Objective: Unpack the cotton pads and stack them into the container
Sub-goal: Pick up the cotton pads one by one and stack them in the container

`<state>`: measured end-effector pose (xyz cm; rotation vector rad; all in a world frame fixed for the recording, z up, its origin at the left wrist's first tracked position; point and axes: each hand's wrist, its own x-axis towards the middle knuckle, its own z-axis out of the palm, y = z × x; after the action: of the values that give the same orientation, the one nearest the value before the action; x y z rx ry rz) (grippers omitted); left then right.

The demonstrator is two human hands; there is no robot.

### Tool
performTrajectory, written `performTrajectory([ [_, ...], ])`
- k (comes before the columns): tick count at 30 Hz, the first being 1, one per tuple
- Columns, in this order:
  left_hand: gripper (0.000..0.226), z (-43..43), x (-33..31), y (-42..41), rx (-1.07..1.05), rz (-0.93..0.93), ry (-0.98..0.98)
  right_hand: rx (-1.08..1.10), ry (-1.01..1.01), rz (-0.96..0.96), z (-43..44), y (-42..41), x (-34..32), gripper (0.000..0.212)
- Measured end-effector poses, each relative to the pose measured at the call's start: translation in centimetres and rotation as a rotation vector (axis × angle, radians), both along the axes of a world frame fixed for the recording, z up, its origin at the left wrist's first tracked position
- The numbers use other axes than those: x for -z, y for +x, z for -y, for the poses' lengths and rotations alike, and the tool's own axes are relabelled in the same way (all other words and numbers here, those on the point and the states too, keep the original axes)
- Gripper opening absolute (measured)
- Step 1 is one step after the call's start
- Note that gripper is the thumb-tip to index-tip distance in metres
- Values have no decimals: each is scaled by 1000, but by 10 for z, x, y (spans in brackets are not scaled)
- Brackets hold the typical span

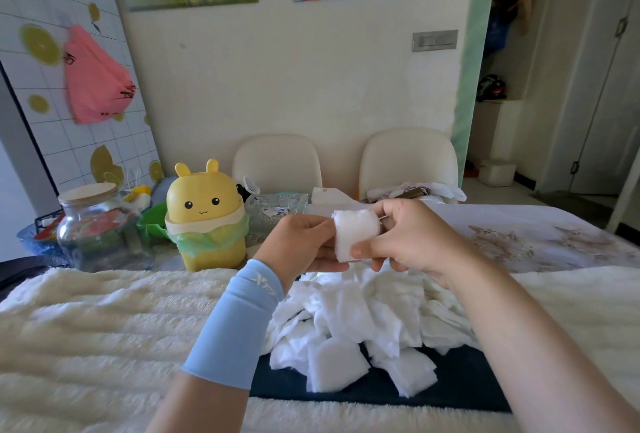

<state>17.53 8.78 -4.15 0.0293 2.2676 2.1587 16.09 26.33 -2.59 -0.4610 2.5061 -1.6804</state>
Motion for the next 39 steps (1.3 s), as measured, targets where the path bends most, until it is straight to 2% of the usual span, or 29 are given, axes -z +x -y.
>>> performTrajectory([
  [4,24,1,0,0,10,9,8,-31,-21,-9,-4,3,-4,35],
  [7,26,2,-3,2,34,7,58,58,-40,-67,-5,1,-4,23],
  [11,46,1,-7,5,53,24,92,114,-15,-109,-2,-1,-2,24],
  [13,49,3,-8,6,83,-3,47,121,-10,-128,0,-3,-1,25],
  [15,43,6,-7,8,114,-36,-8,129,-29,-119,0,-2,-1,27],
  [18,26,12,-6,7,154,-22,85,138,-74,-80,-4,-4,-2,26],
  [22,26,13,-5,5,140,21,106,117,-70,-54,-2,-3,0,30],
  [26,22,12,0,2,32,42,102,118,-76,-38,-7,-3,-3,25],
  [29,26,10,-1,2,67,22,96,70,-65,-22,-5,-1,-4,23],
  [34,33,7,-6,3,112,27,149,179,-43,-36,5,-7,5,40],
  [36,29,8,-5,4,140,-2,74,153,-101,-11,4,-6,5,48],
  [39,19,8,-2,5,124,-57,-22,51,-221,55,6,-2,4,39],
])
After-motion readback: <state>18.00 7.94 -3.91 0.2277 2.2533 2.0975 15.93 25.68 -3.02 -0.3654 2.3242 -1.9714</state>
